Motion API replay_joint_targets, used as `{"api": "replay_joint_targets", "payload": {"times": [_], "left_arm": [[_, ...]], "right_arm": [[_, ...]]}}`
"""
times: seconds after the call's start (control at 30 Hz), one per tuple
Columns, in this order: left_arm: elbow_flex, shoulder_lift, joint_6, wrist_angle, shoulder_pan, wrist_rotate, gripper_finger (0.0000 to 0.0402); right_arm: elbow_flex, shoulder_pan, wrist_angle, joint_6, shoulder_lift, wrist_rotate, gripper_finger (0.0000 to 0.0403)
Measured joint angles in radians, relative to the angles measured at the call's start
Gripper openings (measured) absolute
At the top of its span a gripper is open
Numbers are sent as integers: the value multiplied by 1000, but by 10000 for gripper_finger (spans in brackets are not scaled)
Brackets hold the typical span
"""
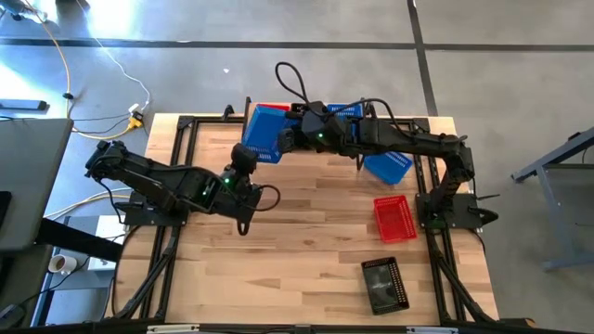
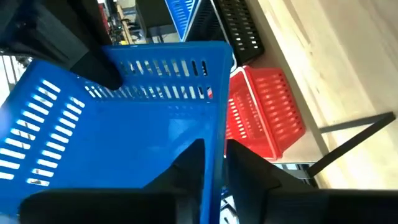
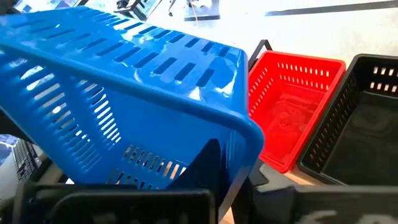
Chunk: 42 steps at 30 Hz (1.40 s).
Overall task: Stack baskets on shelf by color
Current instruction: Stack the left blue bin on top of the blue bin on the shelf
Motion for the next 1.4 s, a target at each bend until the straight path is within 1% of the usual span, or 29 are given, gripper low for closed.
{"api": "replay_joint_targets", "payload": {"times": [0.07, 0.23, 0.33, 0.47, 0.63, 0.73, 0.93, 1.17, 1.4], "left_arm": [[0, 0, -26, 0, 0, 0, 76], [0, 0, -144, -1, 0, 1, 125], [0, 0, -180, -2, -7, 1, 153], [0, 0, -226, -3, -25, 0, 174], [0, 0, -284, -3, -54, 0, 178], [0, -1, -348, -3, -66, 1, 175], [0, -9, -487, -4, -64, 55, 173], [0, -8, -566, -7, -2, 113, 172], [0, -8, -573, -8, 106, 126, 172]], "right_arm": [[0, -3, 0, 2, 0, 3, 3], [0, -10, -2, -5, 0, 12, 1], [0, -21, -9, -21, 0, 38, 0], [0, -41, -32, -25, -1, 82, 0], [0, -74, -63, -42, -12, 87, 0], [0, -94, -88, -49, -30, 79, 0], [0, -141, -148, -92, -82, 23, 0], [0, -223, -234, -126, -137, -56, 0], [0, -351, -341, -150, -185, -207, 0]]}}
